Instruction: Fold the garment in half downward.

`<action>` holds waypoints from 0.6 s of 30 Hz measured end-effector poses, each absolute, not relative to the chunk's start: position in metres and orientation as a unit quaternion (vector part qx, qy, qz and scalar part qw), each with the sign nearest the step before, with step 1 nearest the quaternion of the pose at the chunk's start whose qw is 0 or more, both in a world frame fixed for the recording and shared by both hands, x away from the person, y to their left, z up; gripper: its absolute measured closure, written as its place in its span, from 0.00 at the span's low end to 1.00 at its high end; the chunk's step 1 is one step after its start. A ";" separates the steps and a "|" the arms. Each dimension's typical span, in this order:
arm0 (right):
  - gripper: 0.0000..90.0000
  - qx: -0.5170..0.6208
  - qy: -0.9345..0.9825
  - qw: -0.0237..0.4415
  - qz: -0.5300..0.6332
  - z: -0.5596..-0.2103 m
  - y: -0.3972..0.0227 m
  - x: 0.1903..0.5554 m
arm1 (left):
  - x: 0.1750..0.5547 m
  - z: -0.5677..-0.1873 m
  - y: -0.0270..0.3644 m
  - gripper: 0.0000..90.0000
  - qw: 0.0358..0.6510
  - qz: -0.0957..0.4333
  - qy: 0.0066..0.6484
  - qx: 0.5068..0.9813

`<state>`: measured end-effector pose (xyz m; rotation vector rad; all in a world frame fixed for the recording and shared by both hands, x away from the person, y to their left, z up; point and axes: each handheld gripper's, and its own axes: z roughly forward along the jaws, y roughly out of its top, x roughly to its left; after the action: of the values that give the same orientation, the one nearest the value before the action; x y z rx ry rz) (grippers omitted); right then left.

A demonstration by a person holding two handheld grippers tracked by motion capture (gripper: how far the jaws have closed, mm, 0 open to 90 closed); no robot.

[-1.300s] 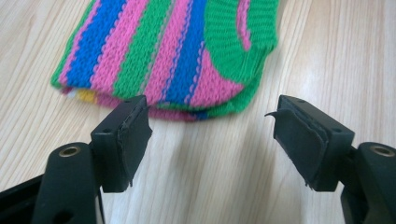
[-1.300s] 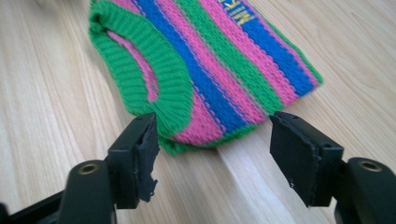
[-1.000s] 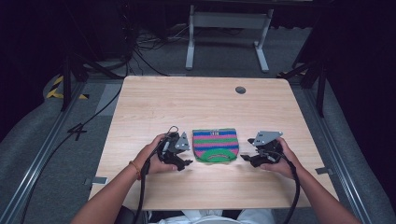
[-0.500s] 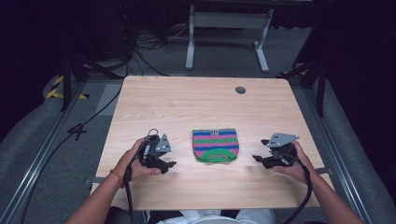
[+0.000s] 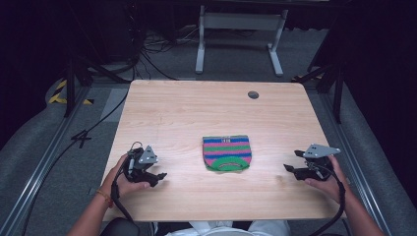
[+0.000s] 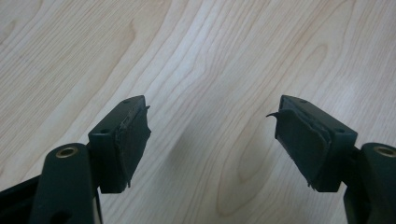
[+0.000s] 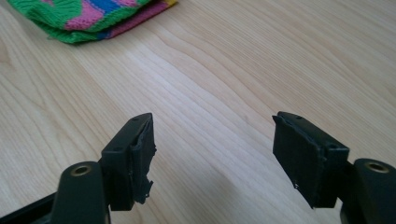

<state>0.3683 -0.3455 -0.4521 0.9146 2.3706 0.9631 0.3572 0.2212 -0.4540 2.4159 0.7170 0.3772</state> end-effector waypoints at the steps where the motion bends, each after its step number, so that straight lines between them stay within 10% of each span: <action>1: 0.33 0.335 0.850 0.211 0.348 -0.453 -0.349 0.368 | 0.356 -0.454 0.225 0.29 0.295 0.142 0.272 0.905; 18: 0.31 0.401 0.828 0.218 0.327 -0.478 -0.393 0.348 | 0.349 -0.470 0.265 0.26 0.309 0.105 0.320 0.890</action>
<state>0.3481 -0.3928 -0.4779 1.1104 2.2916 0.9056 0.3486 0.2653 -0.4699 2.3512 0.8445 0.2781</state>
